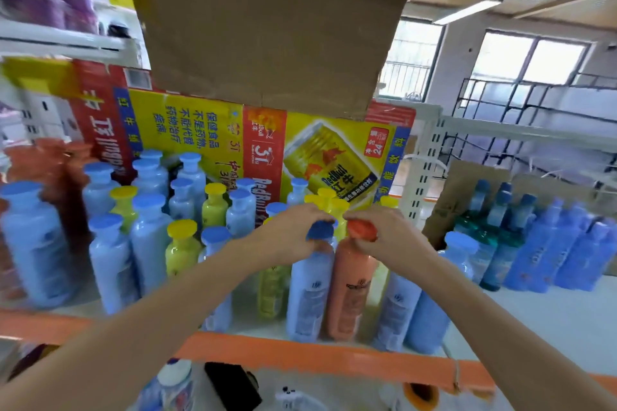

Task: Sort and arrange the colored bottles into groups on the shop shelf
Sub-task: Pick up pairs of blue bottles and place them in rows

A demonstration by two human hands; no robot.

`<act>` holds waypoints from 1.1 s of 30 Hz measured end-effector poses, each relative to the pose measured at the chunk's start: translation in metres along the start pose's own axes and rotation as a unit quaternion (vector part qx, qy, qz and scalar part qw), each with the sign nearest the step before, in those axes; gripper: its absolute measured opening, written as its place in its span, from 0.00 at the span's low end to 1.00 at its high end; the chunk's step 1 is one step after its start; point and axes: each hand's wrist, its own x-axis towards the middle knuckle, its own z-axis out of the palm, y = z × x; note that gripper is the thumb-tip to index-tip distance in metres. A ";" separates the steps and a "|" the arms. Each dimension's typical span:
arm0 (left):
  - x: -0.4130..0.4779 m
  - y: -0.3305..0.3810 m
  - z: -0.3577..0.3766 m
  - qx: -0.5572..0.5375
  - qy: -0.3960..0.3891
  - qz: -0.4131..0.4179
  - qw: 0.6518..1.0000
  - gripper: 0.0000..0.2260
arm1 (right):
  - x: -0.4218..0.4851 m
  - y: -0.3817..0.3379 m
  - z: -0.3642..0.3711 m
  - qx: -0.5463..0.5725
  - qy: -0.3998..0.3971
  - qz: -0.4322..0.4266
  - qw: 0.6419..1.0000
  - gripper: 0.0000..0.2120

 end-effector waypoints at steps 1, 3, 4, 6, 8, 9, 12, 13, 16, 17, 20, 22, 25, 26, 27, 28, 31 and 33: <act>-0.002 0.001 -0.002 0.000 0.018 -0.001 1.000 0.21 | 0.001 -0.001 -0.006 0.006 0.006 -0.008 1.000 0.19; -0.007 0.005 -0.011 0.006 0.055 0.002 0.998 0.21 | 0.003 -0.004 -0.019 0.011 0.017 -0.025 0.999 0.19; -0.010 0.008 -0.017 0.008 0.072 0.004 0.997 0.21 | 0.004 -0.006 -0.026 0.019 0.022 -0.033 0.999 0.18; -0.015 0.014 -0.032 0.004 0.106 0.012 0.994 0.21 | 0.005 -0.012 -0.038 0.038 0.029 -0.045 0.998 0.18; -0.020 0.019 -0.048 0.005 0.136 0.023 0.990 0.20 | 0.006 -0.019 -0.050 0.041 0.039 -0.060 0.997 0.18; -0.023 0.022 -0.057 0.007 0.148 0.025 0.989 0.19 | 0.007 -0.023 -0.056 0.041 0.045 -0.070 0.996 0.18; -0.029 0.030 -0.082 0.003 0.172 0.028 0.985 0.16 | 0.013 -0.038 -0.075 0.046 0.056 -0.094 0.993 0.16; -0.030 0.033 -0.091 0.002 0.171 0.026 0.985 0.16 | 0.016 -0.043 -0.080 0.046 0.058 -0.103 0.992 0.15; -0.033 0.037 -0.117 0.011 0.177 0.016 0.984 0.15 | 0.031 -0.059 -0.092 0.061 0.080 -0.133 0.986 0.14; -0.034 0.037 -0.124 0.014 0.191 0.012 0.981 0.14 | 0.036 -0.064 -0.096 0.068 0.084 -0.141 0.984 0.14; -0.034 0.033 -0.146 0.021 0.226 0.004 0.974 0.13 | 0.056 -0.080 -0.107 0.075 0.091 -0.164 0.979 0.15; -0.033 0.030 -0.160 0.026 0.247 -0.003 0.969 0.13 | 0.072 -0.092 -0.112 0.071 0.093 -0.179 0.977 0.15; -0.031 0.019 -0.186 0.031 0.276 -0.013 0.960 0.13 | 0.097 -0.113 -0.116 0.080 0.110 -0.195 0.971 0.15; -0.031 0.014 -0.195 0.029 0.281 -0.012 0.959 0.12 | 0.105 -0.119 -0.115 0.088 0.117 -0.199 0.969 0.14; -0.030 0.008 -0.204 0.025 0.283 -0.009 0.959 0.12 | 0.113 -0.126 -0.114 0.096 0.125 -0.202 0.967 0.14; -0.028 0.001 -0.213 0.022 0.286 -0.011 0.958 0.12 | 0.122 -0.132 -0.112 0.098 0.133 -0.205 0.965 0.14; -0.025 -0.025 -0.239 0.016 0.304 -0.023 0.952 0.14 | 0.149 -0.152 -0.104 0.087 0.141 -0.214 0.963 0.14; -0.023 -0.046 -0.254 0.011 0.311 -0.029 0.950 0.15 | 0.169 -0.165 -0.096 0.075 0.143 -0.219 0.962 0.15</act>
